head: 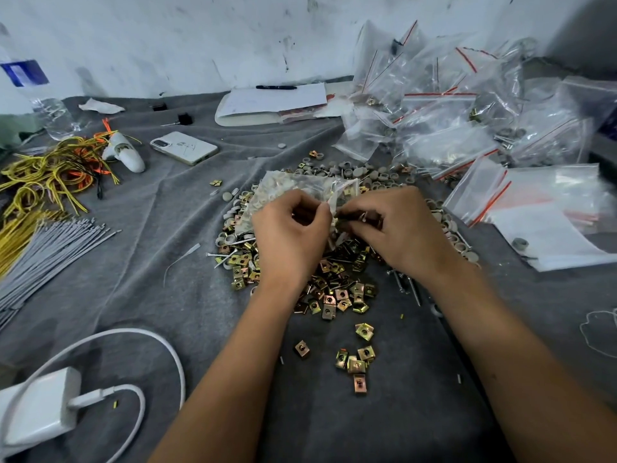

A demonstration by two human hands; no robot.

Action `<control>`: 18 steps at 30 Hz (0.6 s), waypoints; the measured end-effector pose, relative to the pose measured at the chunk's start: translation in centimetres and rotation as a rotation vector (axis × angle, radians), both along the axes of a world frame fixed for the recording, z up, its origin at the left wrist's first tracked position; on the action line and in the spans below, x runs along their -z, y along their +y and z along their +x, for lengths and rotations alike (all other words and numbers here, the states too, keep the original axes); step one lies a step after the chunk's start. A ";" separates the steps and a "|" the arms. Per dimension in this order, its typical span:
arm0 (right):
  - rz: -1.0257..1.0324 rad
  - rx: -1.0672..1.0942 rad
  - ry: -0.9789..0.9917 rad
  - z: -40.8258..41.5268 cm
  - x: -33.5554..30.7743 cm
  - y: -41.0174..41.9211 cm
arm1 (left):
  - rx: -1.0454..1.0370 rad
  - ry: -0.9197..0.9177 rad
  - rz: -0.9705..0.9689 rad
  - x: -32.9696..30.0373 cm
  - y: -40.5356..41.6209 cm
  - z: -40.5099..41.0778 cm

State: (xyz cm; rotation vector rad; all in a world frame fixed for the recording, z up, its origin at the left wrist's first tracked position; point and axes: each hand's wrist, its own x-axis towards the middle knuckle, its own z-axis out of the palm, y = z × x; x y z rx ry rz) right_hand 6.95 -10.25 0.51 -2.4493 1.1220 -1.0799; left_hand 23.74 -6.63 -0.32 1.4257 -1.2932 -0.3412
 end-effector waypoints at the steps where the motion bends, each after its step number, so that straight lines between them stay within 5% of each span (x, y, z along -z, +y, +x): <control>1: 0.013 0.032 -0.035 0.0 0.0 0.0 | -0.006 0.007 -0.008 -0.1 0.1 -0.1; 6: -0.114 0.191 -0.244 -0.6 -0.1 -0.4 | -0.090 0.062 -0.032 -0.3 0.1 0.0; 12: -0.008 0.173 0.196 -0.3 0.7 -0.9 | -0.178 0.139 -0.049 -0.3 -0.1 0.3; 18: -0.005 0.210 0.109 -0.3 0.8 -1.0 | -0.152 0.130 -0.032 -0.2 -0.2 0.3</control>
